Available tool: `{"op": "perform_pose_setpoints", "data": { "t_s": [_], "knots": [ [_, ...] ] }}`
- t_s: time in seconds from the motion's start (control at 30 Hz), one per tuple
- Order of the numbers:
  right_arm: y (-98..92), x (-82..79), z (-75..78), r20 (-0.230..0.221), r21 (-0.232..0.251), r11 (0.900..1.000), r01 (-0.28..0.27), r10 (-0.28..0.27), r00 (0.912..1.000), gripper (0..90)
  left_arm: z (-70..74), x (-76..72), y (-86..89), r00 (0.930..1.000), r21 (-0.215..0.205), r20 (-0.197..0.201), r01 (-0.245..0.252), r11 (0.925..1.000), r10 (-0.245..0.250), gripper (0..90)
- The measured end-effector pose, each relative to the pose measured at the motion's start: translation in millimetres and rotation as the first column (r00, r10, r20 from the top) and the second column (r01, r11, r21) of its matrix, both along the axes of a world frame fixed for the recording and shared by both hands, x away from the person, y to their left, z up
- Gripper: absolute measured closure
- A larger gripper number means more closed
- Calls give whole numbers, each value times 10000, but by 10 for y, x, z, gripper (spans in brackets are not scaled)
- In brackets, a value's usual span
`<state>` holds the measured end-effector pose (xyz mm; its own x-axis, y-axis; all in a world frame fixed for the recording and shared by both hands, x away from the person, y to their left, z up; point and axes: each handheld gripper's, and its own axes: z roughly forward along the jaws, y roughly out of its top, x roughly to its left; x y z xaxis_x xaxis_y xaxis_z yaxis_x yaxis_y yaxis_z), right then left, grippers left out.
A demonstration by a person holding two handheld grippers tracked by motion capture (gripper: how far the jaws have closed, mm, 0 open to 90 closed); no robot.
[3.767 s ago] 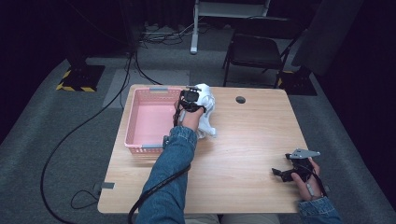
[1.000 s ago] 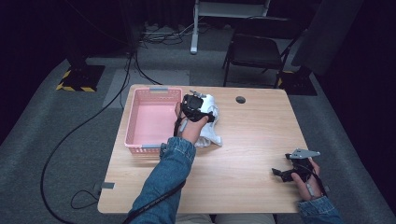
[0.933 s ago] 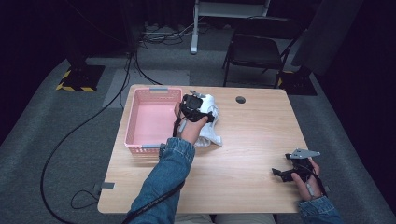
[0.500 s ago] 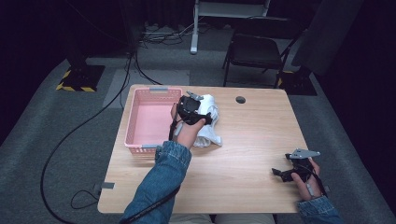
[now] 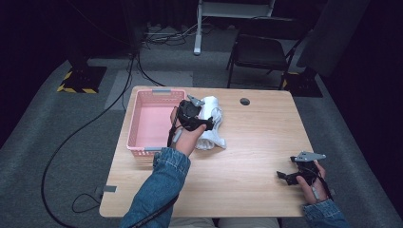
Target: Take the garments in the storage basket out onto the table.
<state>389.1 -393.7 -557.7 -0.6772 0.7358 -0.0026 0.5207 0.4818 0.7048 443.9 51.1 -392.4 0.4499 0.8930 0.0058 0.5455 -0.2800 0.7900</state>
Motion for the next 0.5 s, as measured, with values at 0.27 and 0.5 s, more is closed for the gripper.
{"op": "perform_pose_setpoints", "data": {
  "t_s": [0.27, 0.5],
  "knots": [
    [0, 0, 0, 2, 3, 10000, 0, 0, 10000, 0, 66, -143, 94, 9997, -5, 249, 10, 10000, -10, 99],
    [1, -2, 0, 5, 1, 10000, 18, -18, 10000, 0, 85, -241, 157, 9992, 219, 385, 89, 9997, -97, 97]
  ]
}}
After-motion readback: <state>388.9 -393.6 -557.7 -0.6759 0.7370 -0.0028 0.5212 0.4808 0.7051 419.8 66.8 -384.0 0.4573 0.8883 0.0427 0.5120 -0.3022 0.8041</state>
